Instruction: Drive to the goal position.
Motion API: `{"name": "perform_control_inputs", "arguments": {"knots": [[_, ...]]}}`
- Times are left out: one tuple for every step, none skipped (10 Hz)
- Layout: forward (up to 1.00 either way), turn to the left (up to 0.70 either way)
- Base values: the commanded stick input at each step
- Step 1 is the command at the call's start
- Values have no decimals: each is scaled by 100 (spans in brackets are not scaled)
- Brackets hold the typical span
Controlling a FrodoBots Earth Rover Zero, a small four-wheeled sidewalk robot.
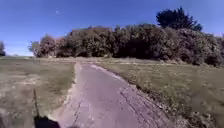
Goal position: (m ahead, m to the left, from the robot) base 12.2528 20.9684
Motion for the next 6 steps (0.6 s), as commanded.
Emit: {"name": "perform_control_inputs", "arguments": {"knots": [[100, 0], [100, 0], [100, 0], [100, 0], [100, 0], [100, 0]]}}
